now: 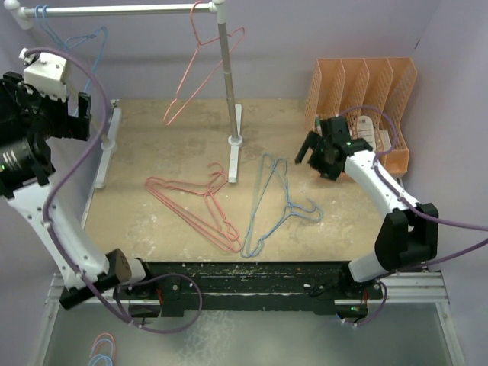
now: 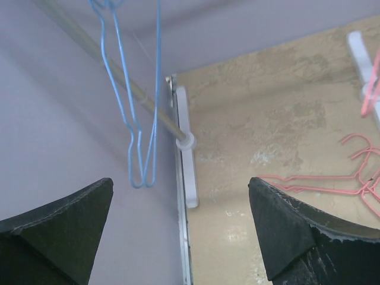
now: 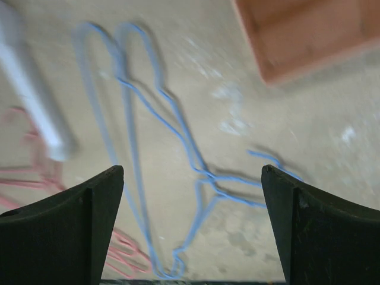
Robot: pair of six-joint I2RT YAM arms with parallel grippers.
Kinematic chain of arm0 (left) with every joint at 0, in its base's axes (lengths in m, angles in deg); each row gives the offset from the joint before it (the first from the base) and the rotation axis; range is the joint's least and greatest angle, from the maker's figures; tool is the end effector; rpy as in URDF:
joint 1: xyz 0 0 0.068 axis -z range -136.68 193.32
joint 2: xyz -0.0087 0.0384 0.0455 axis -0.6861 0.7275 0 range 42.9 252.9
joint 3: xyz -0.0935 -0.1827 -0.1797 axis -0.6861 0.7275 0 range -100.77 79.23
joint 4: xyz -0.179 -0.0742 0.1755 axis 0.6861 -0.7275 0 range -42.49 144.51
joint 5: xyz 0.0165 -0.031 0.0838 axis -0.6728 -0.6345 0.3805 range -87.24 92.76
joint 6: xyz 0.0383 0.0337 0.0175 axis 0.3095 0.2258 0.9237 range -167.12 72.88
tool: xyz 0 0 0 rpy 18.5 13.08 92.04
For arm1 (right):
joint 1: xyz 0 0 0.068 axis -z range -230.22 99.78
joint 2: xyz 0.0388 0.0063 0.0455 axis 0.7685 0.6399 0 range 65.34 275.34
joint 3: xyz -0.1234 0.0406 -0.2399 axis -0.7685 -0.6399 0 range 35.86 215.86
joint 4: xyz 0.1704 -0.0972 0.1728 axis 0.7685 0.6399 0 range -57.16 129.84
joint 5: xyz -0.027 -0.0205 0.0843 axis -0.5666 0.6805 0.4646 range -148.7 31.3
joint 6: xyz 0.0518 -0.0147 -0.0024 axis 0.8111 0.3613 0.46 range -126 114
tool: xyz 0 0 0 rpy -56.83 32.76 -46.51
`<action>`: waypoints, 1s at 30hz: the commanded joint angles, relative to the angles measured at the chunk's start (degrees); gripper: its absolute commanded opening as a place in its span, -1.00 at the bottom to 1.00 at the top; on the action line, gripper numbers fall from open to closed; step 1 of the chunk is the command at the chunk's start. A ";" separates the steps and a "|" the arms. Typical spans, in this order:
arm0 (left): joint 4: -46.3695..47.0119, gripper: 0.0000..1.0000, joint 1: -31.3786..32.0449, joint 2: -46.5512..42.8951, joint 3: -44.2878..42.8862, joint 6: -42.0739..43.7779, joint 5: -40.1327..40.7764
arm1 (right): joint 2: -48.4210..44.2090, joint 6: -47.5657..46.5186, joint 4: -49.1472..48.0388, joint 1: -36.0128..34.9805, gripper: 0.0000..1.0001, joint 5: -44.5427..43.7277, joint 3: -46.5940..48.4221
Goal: Organize the hangers
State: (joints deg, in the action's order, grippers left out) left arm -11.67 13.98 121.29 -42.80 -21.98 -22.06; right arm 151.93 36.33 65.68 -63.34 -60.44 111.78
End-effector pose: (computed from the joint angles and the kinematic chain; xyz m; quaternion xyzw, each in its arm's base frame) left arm 0.1824 0.0855 0.5438 0.0895 0.8160 0.0894 0.5640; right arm 0.3271 0.0750 0.3153 0.2374 0.8875 0.1712 0.3558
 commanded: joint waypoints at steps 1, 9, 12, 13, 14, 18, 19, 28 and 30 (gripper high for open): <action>-2.16 0.98 1.96 -4.51 -1.02 1.93 -3.49 | -8.08 1.37 6.79 -1.90 0.99 -9.56 -11.49; 1.78 0.98 41.45 -2.48 6.34 -1.57 32.76 | -12.25 9.01 9.67 -2.26 0.89 -10.50 -25.00; 4.87 0.98 59.27 -0.98 10.87 -2.61 44.92 | -10.85 9.99 9.48 -2.26 0.83 -11.70 -26.27; 4.94 0.98 63.20 -0.08 11.40 -3.21 45.02 | -10.42 10.33 9.19 -2.26 0.79 -11.64 -26.76; 4.62 0.98 64.79 0.91 11.32 -3.91 43.57 | -9.95 10.74 8.90 -2.26 0.74 -11.56 -27.36; 7.95 0.98 71.17 1.30 17.72 -3.96 39.74 | -8.14 11.98 6.03 -2.34 0.56 -11.19 -29.21; 8.55 0.98 72.27 1.14 19.64 -4.04 37.88 | -7.30 11.99 5.25 -2.34 0.49 -10.85 -29.44; 14.44 0.98 75.66 1.68 35.70 -7.52 28.61 | -1.07 12.42 2.11 -2.34 0.19 -11.95 -30.15; 15.08 0.98 75.66 1.55 36.64 -7.73 28.76 | 0.20 12.61 1.05 -2.34 0.11 -11.98 -30.58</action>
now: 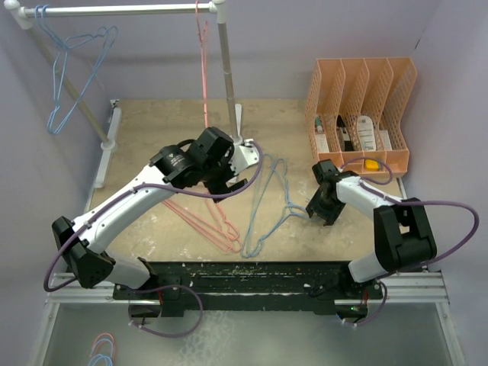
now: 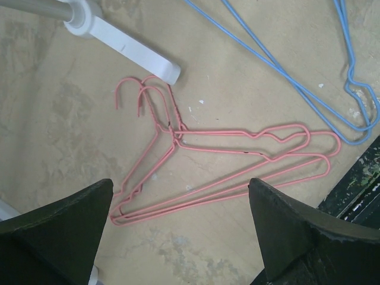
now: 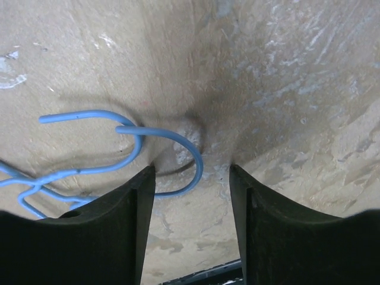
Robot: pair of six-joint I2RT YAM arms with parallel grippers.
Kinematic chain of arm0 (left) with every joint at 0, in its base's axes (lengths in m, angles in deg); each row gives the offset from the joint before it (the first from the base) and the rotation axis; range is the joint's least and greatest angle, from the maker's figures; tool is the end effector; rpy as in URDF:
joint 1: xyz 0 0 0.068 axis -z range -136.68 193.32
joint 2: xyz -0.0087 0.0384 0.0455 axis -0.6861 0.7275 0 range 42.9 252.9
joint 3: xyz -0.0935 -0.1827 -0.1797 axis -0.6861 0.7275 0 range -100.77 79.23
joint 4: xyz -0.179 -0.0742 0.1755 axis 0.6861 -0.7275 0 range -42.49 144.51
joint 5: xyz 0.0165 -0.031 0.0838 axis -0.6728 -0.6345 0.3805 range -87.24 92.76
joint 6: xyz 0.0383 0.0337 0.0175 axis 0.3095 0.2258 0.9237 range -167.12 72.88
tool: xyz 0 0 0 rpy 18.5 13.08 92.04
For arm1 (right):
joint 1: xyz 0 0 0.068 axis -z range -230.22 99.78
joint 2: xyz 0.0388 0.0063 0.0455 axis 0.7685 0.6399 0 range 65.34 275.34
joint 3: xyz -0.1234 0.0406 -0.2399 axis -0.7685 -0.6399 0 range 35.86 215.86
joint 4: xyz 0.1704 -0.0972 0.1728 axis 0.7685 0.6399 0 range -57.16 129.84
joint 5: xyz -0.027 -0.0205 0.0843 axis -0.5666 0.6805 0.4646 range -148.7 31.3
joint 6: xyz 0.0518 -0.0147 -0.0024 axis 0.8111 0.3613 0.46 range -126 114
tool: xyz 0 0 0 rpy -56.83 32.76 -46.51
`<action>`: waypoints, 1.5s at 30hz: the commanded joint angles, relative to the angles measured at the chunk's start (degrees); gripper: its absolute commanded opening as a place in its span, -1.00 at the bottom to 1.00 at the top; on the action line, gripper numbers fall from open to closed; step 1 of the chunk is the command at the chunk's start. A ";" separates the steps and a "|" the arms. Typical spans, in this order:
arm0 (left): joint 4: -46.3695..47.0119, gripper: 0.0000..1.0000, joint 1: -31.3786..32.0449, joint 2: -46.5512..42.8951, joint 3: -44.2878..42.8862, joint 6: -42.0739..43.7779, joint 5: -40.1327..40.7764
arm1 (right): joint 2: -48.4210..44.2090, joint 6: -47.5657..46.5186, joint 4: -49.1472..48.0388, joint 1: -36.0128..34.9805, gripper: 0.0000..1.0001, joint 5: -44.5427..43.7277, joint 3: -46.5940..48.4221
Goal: Organize the hangers
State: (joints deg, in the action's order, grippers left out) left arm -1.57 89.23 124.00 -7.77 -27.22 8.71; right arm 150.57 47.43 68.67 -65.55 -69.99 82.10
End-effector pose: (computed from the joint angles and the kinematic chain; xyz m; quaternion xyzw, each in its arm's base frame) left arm 0.2022 -0.2033 0.3752 0.4952 0.7979 -0.0290 0.3425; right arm 0.2476 0.0605 0.1640 0.3342 0.9282 -0.0063 0.1635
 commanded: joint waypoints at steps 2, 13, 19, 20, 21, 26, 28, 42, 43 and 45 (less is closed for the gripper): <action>5.46 0.98 0.41 -1.22 2.54 -2.58 -2.11 | 2.90 1.53 -3.13 -0.14 0.01 -2.18 -1.46; 5.56 0.98 3.38 -0.21 8.78 -3.17 -9.17 | -0.65 1.71 -3.88 -0.14 -1.00 2.38 1.14; 0.40 0.98 4.94 -1.49 3.39 -0.49 -17.34 | -9.05 -1.97 0.43 -0.14 -1.00 4.79 12.60; -0.80 0.98 6.17 -1.57 2.59 -0.36 -18.61 | -9.37 -2.72 1.17 -0.14 -1.00 4.85 15.15; -1.41 0.98 6.89 -1.39 2.06 -0.35 -19.33 | -9.39 -3.48 2.24 -0.14 -1.00 4.83 17.38; 0.36 0.98 8.07 1.06 1.35 -2.49 -18.35 | -8.74 -6.35 6.16 -0.14 -1.00 5.15 28.76; 1.48 0.98 8.19 1.74 -0.16 -3.91 -18.16 | -8.36 -6.86 6.63 -0.14 -1.00 5.63 31.86; 24.99 0.98 8.23 3.97 10.08 -6.07 -15.60 | -3.78 -7.95 9.03 -0.14 -1.00 8.70 48.09; 25.65 0.98 8.23 4.91 10.23 -6.20 -15.99 | -3.68 -7.84 8.93 -0.18 -1.00 9.01 48.25; 25.58 0.98 8.21 6.91 9.50 -6.90 -17.81 | -3.67 -7.41 8.33 -0.14 -1.00 9.53 48.54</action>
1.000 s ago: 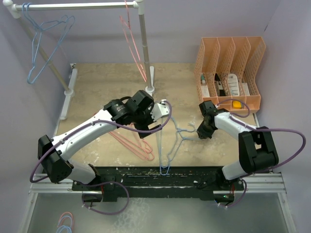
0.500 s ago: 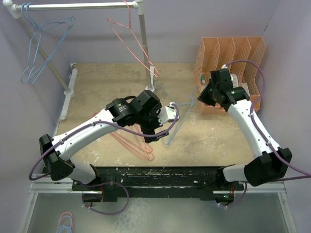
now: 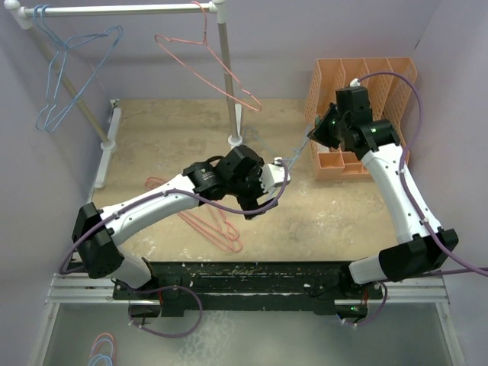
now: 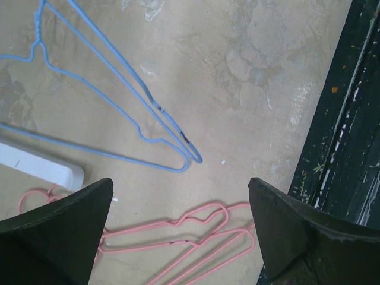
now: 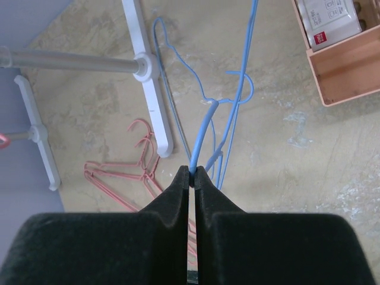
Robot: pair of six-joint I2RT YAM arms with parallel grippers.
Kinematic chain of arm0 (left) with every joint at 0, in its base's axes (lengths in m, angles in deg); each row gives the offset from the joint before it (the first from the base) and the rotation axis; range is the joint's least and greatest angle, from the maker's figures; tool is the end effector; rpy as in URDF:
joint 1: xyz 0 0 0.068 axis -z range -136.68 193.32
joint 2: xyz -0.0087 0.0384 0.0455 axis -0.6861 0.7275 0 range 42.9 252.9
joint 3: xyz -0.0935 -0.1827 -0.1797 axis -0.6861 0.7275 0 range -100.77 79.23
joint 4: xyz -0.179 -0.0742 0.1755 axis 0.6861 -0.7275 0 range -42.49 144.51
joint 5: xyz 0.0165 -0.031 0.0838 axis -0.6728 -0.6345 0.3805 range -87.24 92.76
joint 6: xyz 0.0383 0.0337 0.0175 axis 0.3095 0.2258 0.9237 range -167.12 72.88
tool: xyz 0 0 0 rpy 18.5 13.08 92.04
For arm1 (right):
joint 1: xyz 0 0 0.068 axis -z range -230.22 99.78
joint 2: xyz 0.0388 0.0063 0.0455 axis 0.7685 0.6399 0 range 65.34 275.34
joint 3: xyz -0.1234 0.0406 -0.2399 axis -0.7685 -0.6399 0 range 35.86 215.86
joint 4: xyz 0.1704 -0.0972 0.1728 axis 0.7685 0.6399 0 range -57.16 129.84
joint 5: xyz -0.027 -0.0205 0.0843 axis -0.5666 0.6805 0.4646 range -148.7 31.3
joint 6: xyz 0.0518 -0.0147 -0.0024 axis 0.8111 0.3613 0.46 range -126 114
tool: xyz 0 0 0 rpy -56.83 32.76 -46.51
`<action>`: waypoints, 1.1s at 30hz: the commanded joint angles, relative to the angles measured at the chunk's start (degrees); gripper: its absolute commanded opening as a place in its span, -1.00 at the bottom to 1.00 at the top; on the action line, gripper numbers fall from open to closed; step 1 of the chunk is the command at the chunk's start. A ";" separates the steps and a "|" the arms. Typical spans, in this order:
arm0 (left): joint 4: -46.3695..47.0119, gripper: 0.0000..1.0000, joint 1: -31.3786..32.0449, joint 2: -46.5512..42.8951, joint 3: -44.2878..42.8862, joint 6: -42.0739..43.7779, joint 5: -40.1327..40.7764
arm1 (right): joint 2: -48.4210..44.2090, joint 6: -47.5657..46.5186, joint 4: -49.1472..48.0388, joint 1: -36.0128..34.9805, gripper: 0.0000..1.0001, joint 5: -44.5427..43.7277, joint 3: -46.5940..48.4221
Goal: Organize the hangers
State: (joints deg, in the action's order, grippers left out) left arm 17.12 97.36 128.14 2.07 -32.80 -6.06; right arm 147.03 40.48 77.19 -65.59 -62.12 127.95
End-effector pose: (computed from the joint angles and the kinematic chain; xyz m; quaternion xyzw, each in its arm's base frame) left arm 0.1868 -0.2667 0.3238 0.5424 0.7469 -0.1952 0.3313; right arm 0.2926 0.0781 0.4169 0.2501 0.8463 0.2187 0.4164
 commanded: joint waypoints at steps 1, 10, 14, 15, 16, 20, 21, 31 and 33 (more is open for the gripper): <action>6.24 0.98 0.10 3.79 -0.87 -1.83 -4.37 | -0.13 -0.16 -0.56 -0.05 -1.00 1.93 2.73; 8.57 0.98 0.01 9.67 0.15 -1.68 -2.44 | 0.15 1.61 -2.99 -0.35 -1.00 4.60 3.88; 10.30 0.93 0.01 11.78 1.08 -1.24 -1.37 | 0.14 1.92 -3.29 -0.31 -1.00 5.46 4.62; 10.58 0.82 -0.01 12.25 1.01 -1.27 -1.18 | 0.14 1.97 -3.43 -0.35 -1.00 5.64 4.64; 10.86 0.63 -0.04 12.67 1.01 -1.11 -0.70 | 0.07 2.00 -3.49 -0.36 -1.00 5.88 4.60; 10.66 -0.55 -0.10 13.87 -0.22 -1.31 4.56 | 0.05 2.20 -4.46 -0.37 -1.00 7.55 3.95; 10.40 -0.69 -0.12 13.87 -0.48 -1.03 5.66 | 0.12 2.18 -4.71 -0.36 -1.00 8.19 3.62; 4.59 -1.00 -4.11 4.64 -2.07 0.81 4.45 | 0.95 0.72 -4.39 -0.36 -0.97 10.44 6.25; 1.78 -1.00 -5.57 2.35 -2.24 1.76 5.19 | 1.37 -1.15 -3.59 -0.36 -0.71 10.90 9.00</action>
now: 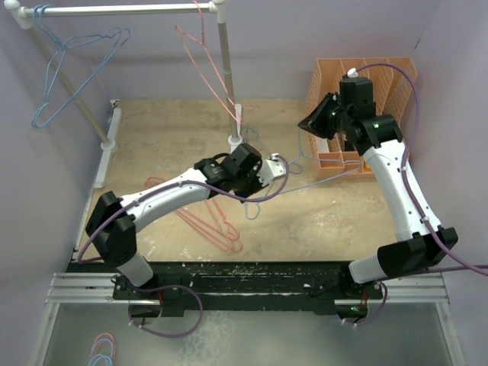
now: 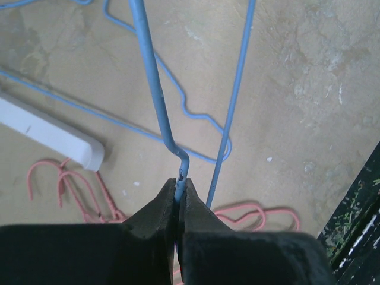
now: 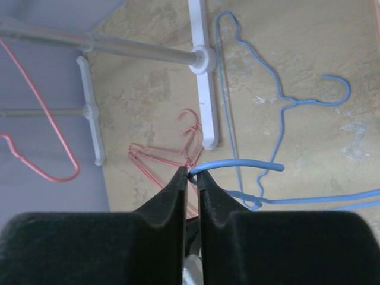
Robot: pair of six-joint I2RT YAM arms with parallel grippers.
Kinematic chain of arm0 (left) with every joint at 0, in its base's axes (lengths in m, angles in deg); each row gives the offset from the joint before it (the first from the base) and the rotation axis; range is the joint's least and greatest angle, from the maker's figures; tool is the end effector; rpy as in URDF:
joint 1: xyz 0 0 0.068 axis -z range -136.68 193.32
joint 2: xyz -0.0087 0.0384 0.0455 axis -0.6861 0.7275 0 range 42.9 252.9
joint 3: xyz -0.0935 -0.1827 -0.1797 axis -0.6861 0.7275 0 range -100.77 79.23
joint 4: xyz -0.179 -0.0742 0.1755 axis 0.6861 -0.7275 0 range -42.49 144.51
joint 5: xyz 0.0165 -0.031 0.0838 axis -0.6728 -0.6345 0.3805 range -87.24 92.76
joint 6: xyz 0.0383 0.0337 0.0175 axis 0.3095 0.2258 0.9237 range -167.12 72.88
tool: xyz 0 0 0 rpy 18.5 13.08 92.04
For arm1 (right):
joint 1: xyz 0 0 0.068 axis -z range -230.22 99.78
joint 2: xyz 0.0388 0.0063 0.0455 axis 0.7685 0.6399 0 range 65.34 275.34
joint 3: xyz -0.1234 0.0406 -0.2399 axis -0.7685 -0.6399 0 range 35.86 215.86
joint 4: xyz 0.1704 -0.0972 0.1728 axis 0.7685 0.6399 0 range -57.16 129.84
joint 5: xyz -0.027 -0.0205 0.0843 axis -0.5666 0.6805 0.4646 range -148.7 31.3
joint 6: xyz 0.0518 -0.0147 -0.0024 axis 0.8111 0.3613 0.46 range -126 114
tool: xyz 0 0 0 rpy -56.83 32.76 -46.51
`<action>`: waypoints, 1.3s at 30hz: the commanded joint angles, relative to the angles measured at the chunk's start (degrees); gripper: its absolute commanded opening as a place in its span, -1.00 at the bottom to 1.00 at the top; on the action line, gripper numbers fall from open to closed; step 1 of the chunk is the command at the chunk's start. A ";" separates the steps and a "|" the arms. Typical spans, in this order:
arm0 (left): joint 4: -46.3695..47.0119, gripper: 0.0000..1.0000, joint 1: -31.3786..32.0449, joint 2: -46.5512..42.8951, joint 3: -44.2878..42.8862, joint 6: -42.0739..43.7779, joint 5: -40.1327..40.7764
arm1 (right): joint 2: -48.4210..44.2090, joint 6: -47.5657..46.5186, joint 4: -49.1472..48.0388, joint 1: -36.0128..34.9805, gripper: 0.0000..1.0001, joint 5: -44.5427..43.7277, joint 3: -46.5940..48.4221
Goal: Organize the hangers
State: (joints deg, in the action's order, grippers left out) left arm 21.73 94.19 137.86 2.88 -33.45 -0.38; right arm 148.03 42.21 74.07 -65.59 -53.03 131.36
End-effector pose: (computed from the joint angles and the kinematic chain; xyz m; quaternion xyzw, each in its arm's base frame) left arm 0.2273 -0.2824 0.2696 0.5113 0.7928 -0.1299 0.3051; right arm 0.2963 0.0850 0.4362 0.2183 0.8302 0.3054 0.4122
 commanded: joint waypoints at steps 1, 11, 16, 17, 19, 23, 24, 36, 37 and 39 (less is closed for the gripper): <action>-4.06 -1.00 -3.60 -8.68 -2.76 2.76 -0.28 | 0.62 -4.05 0.69 -0.29 -0.36 0.45 7.90; -18.94 -1.00 -12.11 -25.24 7.36 6.67 5.50 | 7.47 -8.22 7.83 0.84 0.99 -7.42 35.65; -27.38 -1.00 -16.93 -31.18 11.73 9.45 12.46 | 11.36 -6.59 5.68 1.77 0.99 -2.57 42.20; -29.02 -1.00 -17.96 -32.68 12.13 10.31 13.18 | 12.20 -6.21 5.15 2.03 0.99 -1.54 42.45; -31.82 -1.00 -20.72 -36.15 11.65 11.67 13.52 | 13.13 -5.50 4.16 2.27 0.99 1.07 42.02; -37.52 -1.00 -23.79 -43.37 9.19 12.88 17.18 | 14.20 -4.43 2.27 2.69 0.99 4.06 39.84; -38.72 -1.00 -24.14 -44.98 9.06 13.03 18.64 | 14.36 -4.27 1.94 2.78 0.99 4.69 39.36; -48.48 -1.00 -29.17 -55.09 2.87 7.46 26.40 | 16.22 -3.05 -1.93 3.10 0.99 11.97 36.02; -47.23 -1.00 -30.12 -55.03 1.43 7.09 28.15 | 16.12 -2.83 -2.66 3.08 0.99 12.90 35.19; -44.42 -1.00 -31.58 -54.99 1.26 6.90 32.49 | 16.16 -2.46 -3.61 3.17 1.00 14.58 34.20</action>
State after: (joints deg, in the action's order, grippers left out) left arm -28.15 65.08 83.35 7.97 -24.10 22.57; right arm 164.91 38.84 75.25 -62.67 -44.05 167.01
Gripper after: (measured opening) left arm 0.024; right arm 0.995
